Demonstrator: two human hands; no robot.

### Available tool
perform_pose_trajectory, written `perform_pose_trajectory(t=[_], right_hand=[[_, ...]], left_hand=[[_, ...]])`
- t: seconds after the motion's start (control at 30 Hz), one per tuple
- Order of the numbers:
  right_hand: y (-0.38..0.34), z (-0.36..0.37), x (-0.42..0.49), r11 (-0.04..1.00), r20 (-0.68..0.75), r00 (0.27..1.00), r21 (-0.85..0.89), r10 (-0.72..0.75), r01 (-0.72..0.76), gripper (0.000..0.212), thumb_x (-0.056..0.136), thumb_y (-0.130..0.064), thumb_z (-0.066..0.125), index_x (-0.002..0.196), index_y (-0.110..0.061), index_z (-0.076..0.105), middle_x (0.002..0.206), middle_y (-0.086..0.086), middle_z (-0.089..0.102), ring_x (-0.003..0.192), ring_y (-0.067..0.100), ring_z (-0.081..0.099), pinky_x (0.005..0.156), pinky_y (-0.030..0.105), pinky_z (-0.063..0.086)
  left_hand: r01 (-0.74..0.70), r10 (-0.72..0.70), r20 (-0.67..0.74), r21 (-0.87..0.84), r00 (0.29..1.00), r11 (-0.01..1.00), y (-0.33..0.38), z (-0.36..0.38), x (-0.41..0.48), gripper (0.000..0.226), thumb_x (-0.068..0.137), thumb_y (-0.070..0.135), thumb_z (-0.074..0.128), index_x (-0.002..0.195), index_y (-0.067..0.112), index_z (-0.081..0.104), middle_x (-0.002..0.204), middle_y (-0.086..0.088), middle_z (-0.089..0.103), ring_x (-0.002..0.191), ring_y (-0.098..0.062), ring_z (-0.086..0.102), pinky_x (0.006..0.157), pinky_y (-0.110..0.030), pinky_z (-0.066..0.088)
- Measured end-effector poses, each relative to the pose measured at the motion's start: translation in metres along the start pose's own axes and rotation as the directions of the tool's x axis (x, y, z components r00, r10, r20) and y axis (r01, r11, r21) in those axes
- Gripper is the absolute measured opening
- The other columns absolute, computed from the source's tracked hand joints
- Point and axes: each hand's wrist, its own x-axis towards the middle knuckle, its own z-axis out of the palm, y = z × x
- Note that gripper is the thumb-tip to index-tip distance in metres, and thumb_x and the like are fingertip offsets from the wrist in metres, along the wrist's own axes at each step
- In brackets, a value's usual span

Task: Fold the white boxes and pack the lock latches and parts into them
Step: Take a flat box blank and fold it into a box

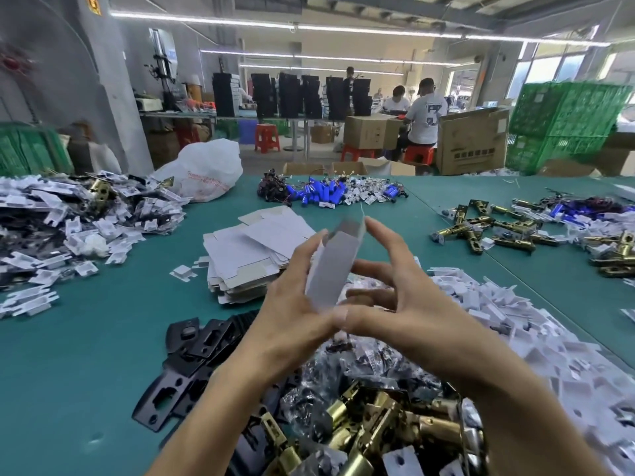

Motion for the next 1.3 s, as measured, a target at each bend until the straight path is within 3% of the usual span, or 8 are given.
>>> perform_pose_trajectory(t=[0.3, 0.47, 0.67, 0.83, 0.97, 1.1, 1.2, 1.3], right_hand=[[0.009, -0.017, 0.002, 0.996, -0.238, 0.970, 0.053, -0.051, 0.066, 0.075, 0.069, -0.040, 0.078, 0.137, -0.049, 0.045, 0.117, -0.001, 0.068, 0.093, 0.014, 0.073, 0.079, 0.033, 0.059], [0.012, -0.006, 0.001, 0.986, -0.242, 0.970, -0.155, 0.023, -0.061, 0.108, 0.054, -0.072, 0.075, 0.146, -0.056, 0.019, 0.130, -0.021, 0.057, 0.104, 0.004, 0.067, 0.088, 0.034, 0.056], [0.018, 0.003, 0.008, 0.994, -0.306, 0.946, -0.046, -0.107, 0.098, 0.029, 0.085, -0.033, 0.073, 0.113, -0.032, 0.063, 0.096, -0.008, 0.073, 0.090, 0.012, 0.071, 0.075, 0.040, 0.060], [0.013, -0.005, 0.005, 0.991, -0.253, 0.961, 0.043, -0.111, 0.126, 0.041, 0.074, -0.033, 0.080, 0.111, -0.035, 0.062, 0.090, -0.008, 0.076, 0.076, 0.008, 0.072, 0.061, 0.018, 0.053], [0.011, -0.006, 0.002, 0.991, -0.382, 0.923, -0.129, -0.036, -0.015, 0.073, 0.059, -0.058, 0.082, 0.123, -0.038, 0.052, 0.087, -0.003, 0.074, 0.075, 0.012, 0.071, 0.064, 0.029, 0.053], [0.007, 0.010, 0.000, 0.952, -0.584, 0.801, -0.299, -0.131, -0.062, 0.065, 0.070, -0.049, 0.081, 0.111, -0.039, 0.032, 0.081, -0.001, 0.065, 0.076, 0.020, 0.068, 0.070, 0.043, 0.056], [0.006, 0.021, -0.001, 0.930, -0.465, 0.874, -0.365, -0.139, -0.046, 0.049, 0.079, -0.046, 0.074, 0.106, -0.047, 0.033, 0.083, -0.014, 0.064, 0.071, 0.003, 0.067, 0.063, 0.021, 0.055], [0.008, 0.029, -0.001, 0.906, -0.411, 0.902, -0.419, -0.130, -0.061, 0.049, 0.083, -0.049, 0.070, 0.122, -0.047, 0.042, 0.094, -0.023, 0.058, 0.093, 0.009, 0.065, 0.079, 0.032, 0.055]], left_hand=[[-0.024, 0.039, 0.097, -0.154, 0.995, 0.988, 0.000, -0.002, 0.000, 0.066, 0.069, 0.037, 0.088, 0.128, 0.028, 0.059, 0.115, -0.002, 0.069, 0.104, -0.023, 0.068, 0.085, -0.046, 0.060], [-0.038, 0.027, 0.042, 0.282, 0.999, 0.959, -0.001, 0.005, -0.004, 0.104, 0.059, 0.074, 0.078, 0.145, 0.050, 0.025, 0.139, 0.012, 0.049, 0.121, -0.004, 0.052, 0.100, -0.036, 0.049], [-0.121, 0.118, 0.038, 0.496, 0.992, 0.860, -0.002, 0.003, -0.005, 0.120, 0.060, 0.099, 0.046, 0.151, 0.049, -0.015, 0.116, 0.020, 0.027, 0.113, -0.005, 0.033, 0.097, -0.028, 0.033], [-0.101, 0.101, 0.014, 0.312, 0.995, 0.945, 0.000, -0.001, -0.004, 0.121, 0.058, 0.084, 0.071, 0.153, 0.047, 0.008, 0.134, 0.023, 0.033, 0.126, 0.001, 0.041, 0.104, -0.033, 0.045], [-0.071, 0.103, -0.074, 0.344, 0.992, 0.936, 0.002, 0.000, -0.004, 0.102, 0.057, 0.065, 0.085, 0.140, 0.040, 0.031, 0.126, 0.016, 0.048, 0.106, -0.007, 0.056, 0.082, -0.039, 0.058], [0.007, 0.130, -0.198, 0.571, 0.971, 0.821, 0.002, 0.003, -0.006, 0.103, 0.057, 0.069, 0.080, 0.138, 0.026, 0.033, 0.122, 0.007, 0.054, 0.099, -0.016, 0.059, 0.076, -0.034, 0.054], [0.052, 0.166, -0.266, 0.656, 0.950, 0.753, 0.003, 0.004, -0.006, 0.104, 0.062, 0.077, 0.065, 0.142, 0.018, 0.036, 0.123, 0.000, 0.055, 0.102, -0.021, 0.058, 0.074, -0.031, 0.043], [0.062, 0.181, -0.281, 0.679, 0.942, 0.731, 0.003, 0.003, -0.004, 0.107, 0.066, 0.080, 0.045, 0.150, 0.016, 0.029, 0.123, -0.008, 0.053, 0.100, -0.029, 0.059, 0.070, -0.034, 0.040]])
